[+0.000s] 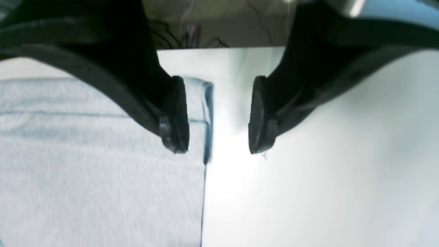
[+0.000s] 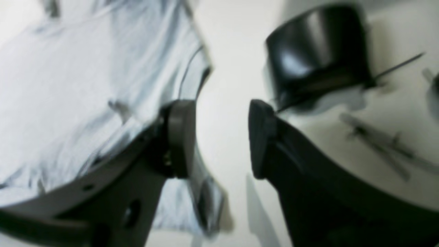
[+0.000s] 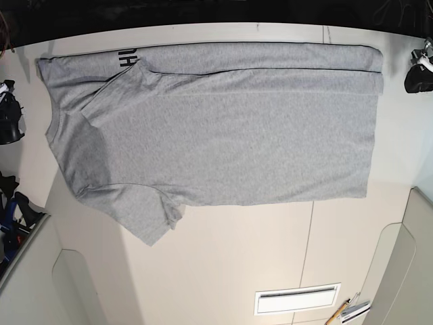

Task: Fold the T-shirt properly
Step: 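Grasp the shirt's hem corners with both grippers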

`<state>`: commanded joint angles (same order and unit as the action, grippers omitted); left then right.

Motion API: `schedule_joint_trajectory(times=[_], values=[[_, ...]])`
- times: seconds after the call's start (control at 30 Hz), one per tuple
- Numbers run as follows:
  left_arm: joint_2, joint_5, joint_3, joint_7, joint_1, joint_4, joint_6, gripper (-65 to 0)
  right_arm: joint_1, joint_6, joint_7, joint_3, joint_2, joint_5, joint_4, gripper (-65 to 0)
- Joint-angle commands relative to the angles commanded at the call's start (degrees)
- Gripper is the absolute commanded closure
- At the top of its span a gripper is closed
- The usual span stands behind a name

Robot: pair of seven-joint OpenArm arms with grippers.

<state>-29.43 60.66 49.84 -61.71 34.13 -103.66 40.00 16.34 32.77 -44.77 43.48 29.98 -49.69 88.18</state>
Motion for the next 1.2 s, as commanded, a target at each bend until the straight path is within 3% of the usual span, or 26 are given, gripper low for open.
schedule_joint_trajectory(times=[0.1, 0.17, 0.23, 0.4, 0.53, 0.8, 1.0, 1.2], values=[[-0.1, 0.0, 0.0, 3.1, 0.0, 0.0, 0.0, -33.4, -5.3, -0.02, 1.0, -0.1, 0.0, 2.0, -0.3, -25.7], [-0.1, -0.6, 0.0, 6.8, 0.0, 0.0, 0.0, -40.3, -9.0, -0.26, 1.3, -0.6, 0.0, 3.6, -0.8, -25.7], [-0.1, -2.9, 0.0, 10.4, -1.3, 0.0, 0.0, -43.0, -12.8, -1.11, 1.7, -1.9, 0.0, 5.0, -1.9, -25.7], [-1.2, -3.5, -1.7, 11.0, -8.3, 3.8, 0.0, -43.0, -22.5, -1.73, 7.0, -9.5, 0.0, 10.8, -11.7, -27.7], [-3.7, -4.5, -7.8, 11.5, -14.4, 12.1, 0.0, -43.0, -30.1, -1.73, 13.1, -15.9, -0.3, 15.0, -22.9, -34.7], [-5.5, -12.5, -20.2, 21.5, -31.8, 33.0, 0.0, -43.7, -39.7, -1.62, 19.6, -21.8, -3.6, 20.5, -41.0, -34.7], [-5.5, -15.2, -30.7, 24.0, -43.1, 46.9, 0.0, -43.7, -40.6, -1.27, 20.4, -24.3, -6.2, 23.2, -43.7, -34.7], [-5.5, -16.0, -37.6, 24.3, -47.5, 50.3, 0.0, -43.7, -40.6, -1.22, 20.6, -27.0, -7.8, 23.2, -43.7, -34.7]])
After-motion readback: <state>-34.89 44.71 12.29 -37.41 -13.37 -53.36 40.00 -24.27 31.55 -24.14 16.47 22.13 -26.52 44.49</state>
